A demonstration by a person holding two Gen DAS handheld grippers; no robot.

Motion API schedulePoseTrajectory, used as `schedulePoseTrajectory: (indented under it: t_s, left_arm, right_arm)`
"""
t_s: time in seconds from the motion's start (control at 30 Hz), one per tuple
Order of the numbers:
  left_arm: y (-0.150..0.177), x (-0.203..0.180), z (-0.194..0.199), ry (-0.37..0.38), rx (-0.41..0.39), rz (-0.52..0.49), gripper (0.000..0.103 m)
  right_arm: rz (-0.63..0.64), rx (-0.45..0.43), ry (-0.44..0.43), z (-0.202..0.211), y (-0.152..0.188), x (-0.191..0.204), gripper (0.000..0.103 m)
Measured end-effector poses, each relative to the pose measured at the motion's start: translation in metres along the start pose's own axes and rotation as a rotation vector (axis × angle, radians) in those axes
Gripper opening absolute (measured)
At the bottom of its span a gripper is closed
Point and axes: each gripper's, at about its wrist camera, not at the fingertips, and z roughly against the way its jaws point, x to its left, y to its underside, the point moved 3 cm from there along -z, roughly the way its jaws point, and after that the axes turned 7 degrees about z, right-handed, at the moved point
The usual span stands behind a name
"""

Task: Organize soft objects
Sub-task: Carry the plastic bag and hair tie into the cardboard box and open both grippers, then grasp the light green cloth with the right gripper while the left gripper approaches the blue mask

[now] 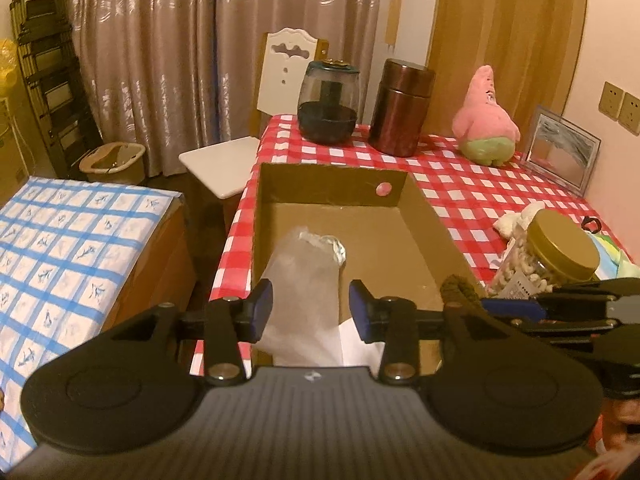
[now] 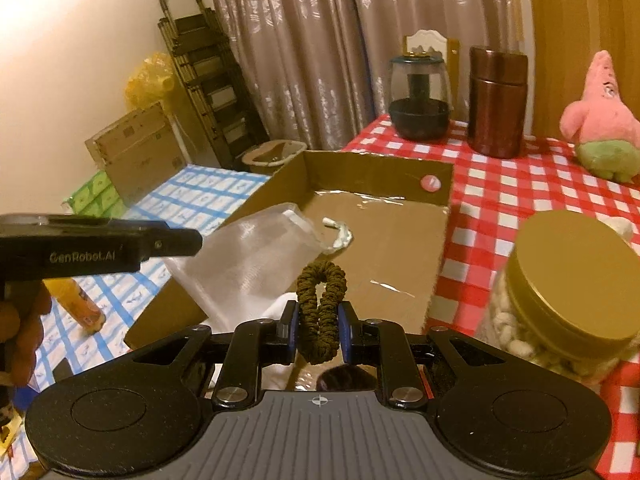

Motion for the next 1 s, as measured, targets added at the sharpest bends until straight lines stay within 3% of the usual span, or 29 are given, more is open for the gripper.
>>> schedulePoseTrajectory:
  t_s: [0.03, 0.07, 0.1, 0.17, 0.57, 1.0]
  left_arm:
    - [0.001, 0.002, 0.001, -0.005, -0.003, 0.006, 0.042]
    - [0.002, 0.003, 0.003, -0.009, -0.006, 0.011, 0.043]
    - [0.003, 0.004, 0.004, -0.011, -0.008, 0.013, 0.043]
    - [0.004, 0.007, 0.007, -0.019, -0.011, 0.019, 0.044]
    - [0.009, -0.004, 0.034, -0.012, -0.035, 0.036, 0.046]
    - [0.015, -0.086, 0.075, 0.103, -0.06, 0.018, 0.06]
  right_arm:
    - [-0.004, -0.003, -0.009, 0.0, 0.0, 0.001, 0.02]
    - [-0.006, -0.005, -0.016, -0.001, 0.0, 0.001, 0.029]
    - [-0.006, -0.005, -0.016, -0.002, 0.0, 0.001, 0.044]
    - [-0.013, -0.012, -0.014, -0.001, 0.002, 0.001, 0.059]
    - [0.037, -0.04, 0.032, 0.041, 0.005, 0.003, 0.059]
    - [-0.032, -0.09, 0.218, 0.15, 0.027, -0.025, 0.059]
